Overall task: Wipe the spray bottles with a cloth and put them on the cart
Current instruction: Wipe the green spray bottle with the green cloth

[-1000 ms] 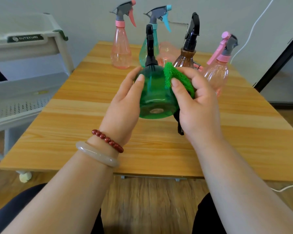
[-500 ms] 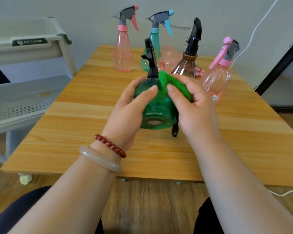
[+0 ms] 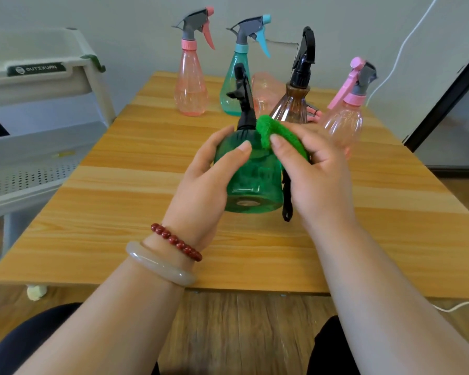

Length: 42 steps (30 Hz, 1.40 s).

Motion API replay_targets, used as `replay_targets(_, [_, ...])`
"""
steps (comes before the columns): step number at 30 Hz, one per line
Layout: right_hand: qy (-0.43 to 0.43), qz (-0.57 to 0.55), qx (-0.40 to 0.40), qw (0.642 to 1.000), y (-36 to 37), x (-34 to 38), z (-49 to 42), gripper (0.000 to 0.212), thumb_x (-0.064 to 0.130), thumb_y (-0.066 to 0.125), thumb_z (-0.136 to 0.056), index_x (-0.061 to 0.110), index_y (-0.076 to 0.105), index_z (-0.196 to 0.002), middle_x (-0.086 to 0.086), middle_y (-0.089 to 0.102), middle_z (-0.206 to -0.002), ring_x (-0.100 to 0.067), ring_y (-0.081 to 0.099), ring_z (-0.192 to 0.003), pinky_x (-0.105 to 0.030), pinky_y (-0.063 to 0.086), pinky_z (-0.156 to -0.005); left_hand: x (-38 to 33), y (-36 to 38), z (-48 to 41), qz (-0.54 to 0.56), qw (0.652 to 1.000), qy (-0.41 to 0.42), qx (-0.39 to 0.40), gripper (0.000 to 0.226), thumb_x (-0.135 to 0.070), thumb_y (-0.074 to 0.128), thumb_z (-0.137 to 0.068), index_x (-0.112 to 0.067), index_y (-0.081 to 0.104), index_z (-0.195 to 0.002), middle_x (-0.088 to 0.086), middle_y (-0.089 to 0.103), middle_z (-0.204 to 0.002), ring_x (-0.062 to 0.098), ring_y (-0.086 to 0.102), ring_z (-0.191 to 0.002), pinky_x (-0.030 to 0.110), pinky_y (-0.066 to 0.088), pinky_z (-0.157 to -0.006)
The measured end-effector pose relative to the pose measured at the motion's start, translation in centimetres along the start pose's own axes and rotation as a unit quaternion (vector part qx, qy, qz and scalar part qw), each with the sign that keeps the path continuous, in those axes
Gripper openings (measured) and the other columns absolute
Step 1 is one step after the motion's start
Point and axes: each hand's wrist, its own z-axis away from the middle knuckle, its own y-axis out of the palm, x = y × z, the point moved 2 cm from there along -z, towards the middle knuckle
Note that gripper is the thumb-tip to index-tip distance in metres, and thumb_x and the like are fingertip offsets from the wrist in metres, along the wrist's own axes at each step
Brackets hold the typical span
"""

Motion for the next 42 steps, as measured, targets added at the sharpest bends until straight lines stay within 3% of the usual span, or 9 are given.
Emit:
replay_targets(6, [-0.149,0.072,0.066,0.984,0.4,0.8,0.5,0.021,0.031,0.064,-0.089,0.036,0.067,-0.109,0.025,0.058,-0.093,-0.015,0.059,-0.101,-0.031,0.046,-0.089,-0.5,-0.7,-0.3,0.034,0.998,0.019,-0.048,0.041,-0.025,0.057,-0.099,-0.027,0.049,-0.139,0.006,0.070,-0.121,0.023,0.070,-0.108,0.041,0.057,-0.086])
replay_targets(11, [-0.018,0.009,0.006,1.000,0.5,-0.7,-0.1,0.028,0.025,0.060,-0.090,0.024,0.068,-0.117,0.005,0.069,-0.111,-0.008,0.062,-0.108,-0.025,0.050,-0.091,-0.3,-0.4,-0.2,0.033,0.999,0.013,-0.028,0.042,-0.027,0.056,-0.100,-0.026,0.048,-0.141,0.007,0.069,-0.124,0.028,0.069,-0.111,0.054,0.055,-0.093])
replay_targets(16, [-0.101,-0.048,0.095,0.989,0.8,0.8,1.1,0.023,0.012,0.062,-0.086,0.027,0.068,-0.103,0.001,0.060,-0.103,-0.008,0.058,-0.101,-0.016,0.044,-0.086,-1.1,-1.3,-0.5,0.076,0.996,0.024,-0.033,0.040,-0.027,0.053,-0.100,-0.024,0.049,-0.139,0.010,0.069,-0.123,0.029,0.069,-0.110,0.056,0.054,-0.094])
replay_targets(19, [-0.111,-0.022,0.083,0.990,0.9,0.8,1.0,0.024,0.010,0.063,-0.089,0.028,0.067,-0.104,0.001,0.059,-0.102,-0.004,0.058,-0.099,-0.013,0.044,-0.085,-1.0,-1.4,-0.5,0.073,0.997,0.026,-0.022,0.043,-0.026,0.051,-0.101,-0.022,0.046,-0.143,0.013,0.067,-0.127,0.031,0.067,-0.113,0.058,0.052,-0.096])
replay_targets(24, [0.018,-0.104,0.019,0.994,0.7,-0.5,0.3,0.022,0.025,0.063,-0.087,0.038,0.071,-0.102,-0.006,0.068,-0.114,-0.020,0.064,-0.110,-0.040,0.054,-0.091,-0.6,-0.7,-0.3,0.054,0.998,0.023,0.002,0.044,-0.028,0.051,-0.101,-0.020,0.046,-0.144,0.014,0.066,-0.128,0.032,0.066,-0.114,0.059,0.053,-0.094])
replay_targets(29, [-0.056,-0.094,0.093,0.990,1.0,0.8,1.0,0.018,0.017,0.062,-0.082,0.026,0.069,-0.096,-0.002,0.059,-0.102,-0.009,0.059,-0.100,-0.015,0.046,-0.082,-0.8,-1.5,-0.6,0.076,0.996,0.027,-0.029,0.045,-0.029,0.054,-0.099,-0.021,0.047,-0.142,0.013,0.067,-0.126,0.032,0.068,-0.112,0.055,0.055,-0.092])
replay_targets(34, [-0.002,-0.093,0.051,0.994,1.7,0.0,1.1,0.022,0.027,0.057,-0.094,0.033,0.064,-0.114,-0.006,0.064,-0.119,-0.021,0.063,-0.112,-0.046,0.055,-0.092,-0.5,-1.0,-0.7,0.054,0.998,0.014,0.003,0.054,-0.034,0.052,-0.096,-0.014,0.043,-0.146,0.019,0.060,-0.134,0.037,0.063,-0.118,0.056,0.052,-0.095])
replay_targets(37, [-0.032,-0.127,0.085,0.988,2.2,0.9,1.7,0.026,0.020,0.055,-0.097,0.033,0.055,-0.119,0.015,0.064,-0.114,-0.008,0.062,-0.112,-0.027,0.053,-0.089,-0.6,-1.1,-0.7,0.064,0.998,0.018,0.017,0.056,-0.035,0.052,-0.098,-0.013,0.039,-0.148,0.021,0.058,-0.136,0.040,0.060,-0.121,0.061,0.048,-0.099])
replay_targets(42, [-0.076,-0.034,0.097,0.992,2.1,1.3,2.2,0.043,0.026,0.064,-0.090,0.028,0.046,-0.130,0.018,0.057,-0.123,0.006,0.055,-0.117,-0.010,0.044,-0.092,-0.9,-1.2,-0.6,0.032,0.998,0.053,-0.010,0.054,-0.033,0.050,-0.100,-0.022,0.035,-0.150,0.013,0.059,-0.137,0.030,0.063,-0.121,0.055,0.050,-0.101])
